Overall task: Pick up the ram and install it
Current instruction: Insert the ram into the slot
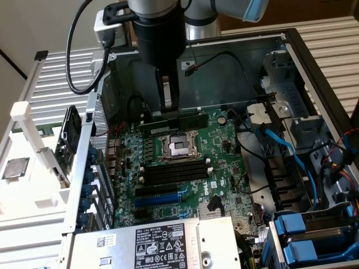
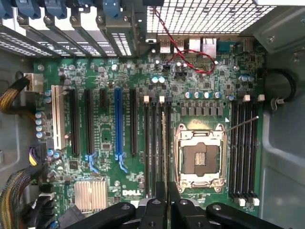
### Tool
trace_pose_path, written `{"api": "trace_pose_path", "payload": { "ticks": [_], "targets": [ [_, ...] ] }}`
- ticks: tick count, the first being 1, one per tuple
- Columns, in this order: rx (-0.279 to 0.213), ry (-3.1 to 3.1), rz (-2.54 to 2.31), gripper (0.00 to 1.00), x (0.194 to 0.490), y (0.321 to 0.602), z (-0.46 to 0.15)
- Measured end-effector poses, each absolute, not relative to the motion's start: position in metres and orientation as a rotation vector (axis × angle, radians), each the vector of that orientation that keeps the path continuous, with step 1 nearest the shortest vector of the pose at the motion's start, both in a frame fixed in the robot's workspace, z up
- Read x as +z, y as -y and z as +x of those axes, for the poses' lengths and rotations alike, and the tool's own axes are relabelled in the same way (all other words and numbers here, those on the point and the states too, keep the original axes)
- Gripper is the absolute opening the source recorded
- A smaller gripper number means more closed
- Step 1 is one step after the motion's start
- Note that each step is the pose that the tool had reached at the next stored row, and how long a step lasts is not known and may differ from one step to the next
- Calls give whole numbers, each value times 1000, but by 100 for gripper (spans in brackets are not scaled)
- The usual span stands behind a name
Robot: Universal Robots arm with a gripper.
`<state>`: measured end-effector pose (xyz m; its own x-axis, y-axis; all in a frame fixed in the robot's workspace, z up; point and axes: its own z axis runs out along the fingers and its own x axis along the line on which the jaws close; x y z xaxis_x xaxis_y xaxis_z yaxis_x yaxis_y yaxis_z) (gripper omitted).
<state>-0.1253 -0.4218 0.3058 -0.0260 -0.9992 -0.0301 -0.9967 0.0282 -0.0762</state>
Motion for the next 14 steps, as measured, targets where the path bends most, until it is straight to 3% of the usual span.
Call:
{"api": "trace_pose_path", "payload": {
  "ticks": [14],
  "targets": [
    [-52, -2197, -2139, 13, 277, 433, -125]
  ]
}}
